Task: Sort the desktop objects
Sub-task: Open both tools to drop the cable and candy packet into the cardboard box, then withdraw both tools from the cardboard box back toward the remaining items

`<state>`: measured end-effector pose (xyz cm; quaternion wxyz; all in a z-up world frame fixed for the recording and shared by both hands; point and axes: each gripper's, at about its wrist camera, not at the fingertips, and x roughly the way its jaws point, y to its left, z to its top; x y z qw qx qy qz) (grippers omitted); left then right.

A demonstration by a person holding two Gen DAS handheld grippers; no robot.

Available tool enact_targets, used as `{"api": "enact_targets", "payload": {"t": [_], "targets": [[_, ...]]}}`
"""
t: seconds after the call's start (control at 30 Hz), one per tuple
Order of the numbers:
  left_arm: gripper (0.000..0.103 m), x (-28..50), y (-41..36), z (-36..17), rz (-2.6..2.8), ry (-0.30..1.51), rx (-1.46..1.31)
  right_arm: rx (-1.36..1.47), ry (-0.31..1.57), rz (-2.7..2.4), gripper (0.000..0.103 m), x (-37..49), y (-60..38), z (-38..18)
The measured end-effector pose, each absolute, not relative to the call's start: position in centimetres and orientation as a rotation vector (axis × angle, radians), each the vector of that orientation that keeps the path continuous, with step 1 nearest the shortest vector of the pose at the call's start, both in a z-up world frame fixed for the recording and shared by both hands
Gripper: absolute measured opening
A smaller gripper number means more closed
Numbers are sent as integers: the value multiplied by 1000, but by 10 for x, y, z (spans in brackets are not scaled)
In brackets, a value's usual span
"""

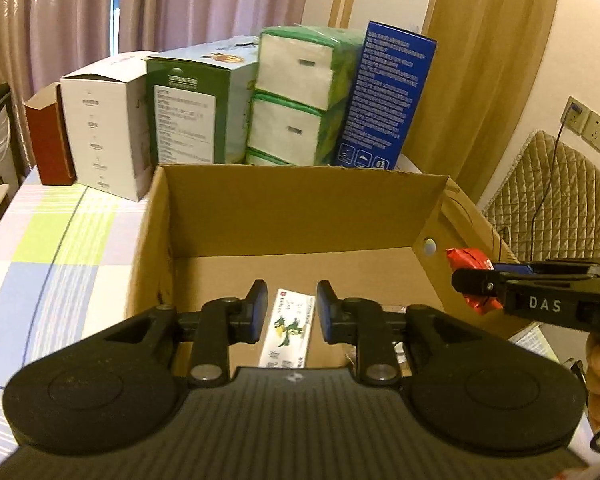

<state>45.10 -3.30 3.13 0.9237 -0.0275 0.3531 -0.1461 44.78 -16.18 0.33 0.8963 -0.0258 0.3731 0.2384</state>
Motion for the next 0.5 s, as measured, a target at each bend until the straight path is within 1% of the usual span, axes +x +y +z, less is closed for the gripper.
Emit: {"api": "enact_targets", "payload": {"t": [0.1,0.17,0.2,0.23,0.27,0.5], "targets": [[25,446,-27,34,-294,718,-59,-54,778,494,23,449,-159,3],[26,443,-24,36,-291,710,-61,-40,776,502,27,450,-160,3],[26,442,-23,37,-290,710,-65,-31,768,499,39,449,-161,5],[26,441,-22,38,-290,709,-69,-22,757,494,53,447,-164,6],[27,439,-21,39,-289,708,-70,-13,749,491,57,446,-166,9],[33,418,-12,47,-275,697,-81,31,719,489,59,420,-185,31]]}}
